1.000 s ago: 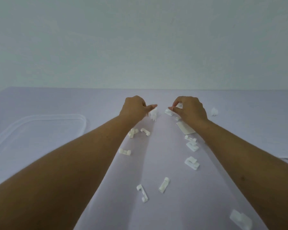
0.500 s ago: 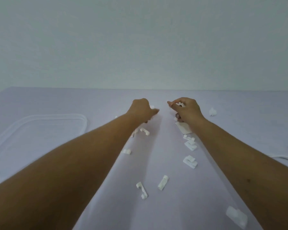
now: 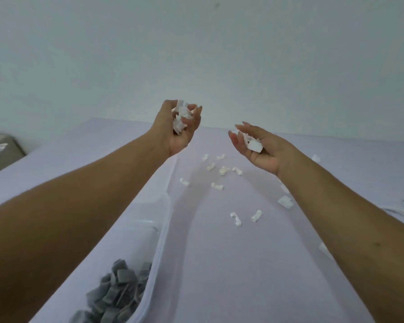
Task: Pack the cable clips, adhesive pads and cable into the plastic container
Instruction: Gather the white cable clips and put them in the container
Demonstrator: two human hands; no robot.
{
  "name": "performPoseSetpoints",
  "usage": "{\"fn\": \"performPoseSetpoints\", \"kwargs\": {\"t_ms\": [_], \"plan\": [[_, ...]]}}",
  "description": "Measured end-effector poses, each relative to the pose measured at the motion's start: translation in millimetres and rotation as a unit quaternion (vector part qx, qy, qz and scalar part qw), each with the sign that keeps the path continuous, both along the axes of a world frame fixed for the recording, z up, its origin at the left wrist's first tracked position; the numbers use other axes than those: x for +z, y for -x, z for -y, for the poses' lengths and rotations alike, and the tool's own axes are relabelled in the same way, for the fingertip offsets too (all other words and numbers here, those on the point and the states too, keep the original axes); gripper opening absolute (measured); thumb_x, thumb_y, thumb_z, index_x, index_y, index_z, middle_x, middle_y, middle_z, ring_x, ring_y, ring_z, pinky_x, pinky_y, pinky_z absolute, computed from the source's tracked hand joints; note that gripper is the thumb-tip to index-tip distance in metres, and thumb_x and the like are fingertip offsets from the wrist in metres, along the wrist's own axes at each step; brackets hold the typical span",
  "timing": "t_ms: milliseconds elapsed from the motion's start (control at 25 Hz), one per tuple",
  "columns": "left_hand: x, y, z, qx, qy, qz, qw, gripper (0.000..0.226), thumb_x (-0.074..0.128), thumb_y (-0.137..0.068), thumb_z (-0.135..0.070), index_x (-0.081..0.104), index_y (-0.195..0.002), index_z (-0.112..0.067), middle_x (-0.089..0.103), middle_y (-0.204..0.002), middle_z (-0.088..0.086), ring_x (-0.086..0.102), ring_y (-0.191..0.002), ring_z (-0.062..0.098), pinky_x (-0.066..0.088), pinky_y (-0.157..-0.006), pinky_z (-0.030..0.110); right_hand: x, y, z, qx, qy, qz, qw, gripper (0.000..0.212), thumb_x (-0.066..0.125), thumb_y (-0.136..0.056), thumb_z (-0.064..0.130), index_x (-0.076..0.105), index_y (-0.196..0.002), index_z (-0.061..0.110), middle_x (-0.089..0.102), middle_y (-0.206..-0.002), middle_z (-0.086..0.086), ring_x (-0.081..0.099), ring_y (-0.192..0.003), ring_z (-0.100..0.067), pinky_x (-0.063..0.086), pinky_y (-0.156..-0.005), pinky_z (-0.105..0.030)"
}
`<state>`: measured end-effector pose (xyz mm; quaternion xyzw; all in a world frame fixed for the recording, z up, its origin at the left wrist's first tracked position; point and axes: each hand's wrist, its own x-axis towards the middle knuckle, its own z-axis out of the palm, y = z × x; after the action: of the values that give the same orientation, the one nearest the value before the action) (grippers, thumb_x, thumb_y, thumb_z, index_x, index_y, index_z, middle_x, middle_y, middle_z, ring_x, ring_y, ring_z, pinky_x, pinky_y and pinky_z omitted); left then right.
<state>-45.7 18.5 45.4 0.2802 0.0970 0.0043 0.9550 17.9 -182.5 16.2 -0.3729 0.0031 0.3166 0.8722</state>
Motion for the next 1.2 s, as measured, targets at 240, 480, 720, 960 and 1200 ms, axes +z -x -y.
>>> {"fn": "performPoseSetpoints", "kwargs": {"t_ms": [240, 480, 720, 960, 1200], "plan": [[11, 122, -56, 0.017, -0.184, -0.128, 0.974, 0.016, 0.050, -0.093, -0.014, 0.056, -0.090, -0.001, 0.067, -0.077, 0.015, 0.057, -0.046, 0.013, 0.039, -0.033, 0.010, 30, 92, -65, 0.140, 0.323, 0.369, 0.860, 0.009, 0.067, -0.083, -0.004, 0.067, -0.087, 0.003, 0.066, -0.085, -0.012, 0.073, -0.067, -0.016, 0.055, -0.058, -0.016], [-36, 191, -64, -0.103, -0.454, -0.311, 0.829, 0.026, 0.056, -0.093, -0.012, 0.058, -0.114, 0.003, 0.071, -0.079, 0.014, 0.063, -0.048, 0.014, 0.042, -0.036, 0.015, 8, 152, -114, 0.272, 0.494, 0.639, 0.523, 0.007, 0.066, -0.085, 0.002, 0.070, -0.089, 0.007, 0.061, -0.095, -0.007, 0.074, -0.073, -0.020, 0.058, -0.058, -0.022], [-59, 188, -42, -0.140, -0.551, -0.324, 0.756, 0.031, 0.058, -0.092, -0.013, 0.057, -0.120, 0.001, 0.065, -0.100, 0.016, 0.064, -0.076, 0.024, 0.050, -0.050, 0.022, -23, 167, -135, 0.308, 0.607, 0.670, 0.297, 0.019, 0.062, -0.090, 0.015, 0.069, -0.106, 0.008, 0.068, -0.109, -0.011, 0.068, -0.088, -0.022, 0.049, -0.065, -0.023], [-42, 198, -42, -0.159, -0.529, -0.290, 0.782, 0.038, 0.062, -0.082, 0.014, 0.060, -0.117, -0.003, 0.064, -0.119, 0.013, 0.065, -0.102, 0.023, 0.058, -0.080, 0.025, -5, 159, -133, 0.359, 0.621, 0.637, 0.282, 0.036, 0.076, -0.079, 0.023, 0.067, -0.113, 0.014, 0.068, -0.111, -0.004, 0.065, -0.094, -0.018, 0.046, -0.068, -0.023], [-56, 196, -38, -0.164, -0.629, -0.231, 0.724, 0.043, 0.063, -0.082, 0.014, 0.062, -0.121, -0.002, 0.064, -0.118, 0.013, 0.066, -0.104, 0.023, 0.060, -0.080, 0.026, 20, 145, -113, 0.290, 0.565, 0.655, 0.409, 0.018, 0.070, -0.083, 0.008, 0.069, -0.101, 0.009, 0.068, -0.098, -0.004, 0.068, -0.088, -0.018, 0.051, -0.064, -0.022]]}}
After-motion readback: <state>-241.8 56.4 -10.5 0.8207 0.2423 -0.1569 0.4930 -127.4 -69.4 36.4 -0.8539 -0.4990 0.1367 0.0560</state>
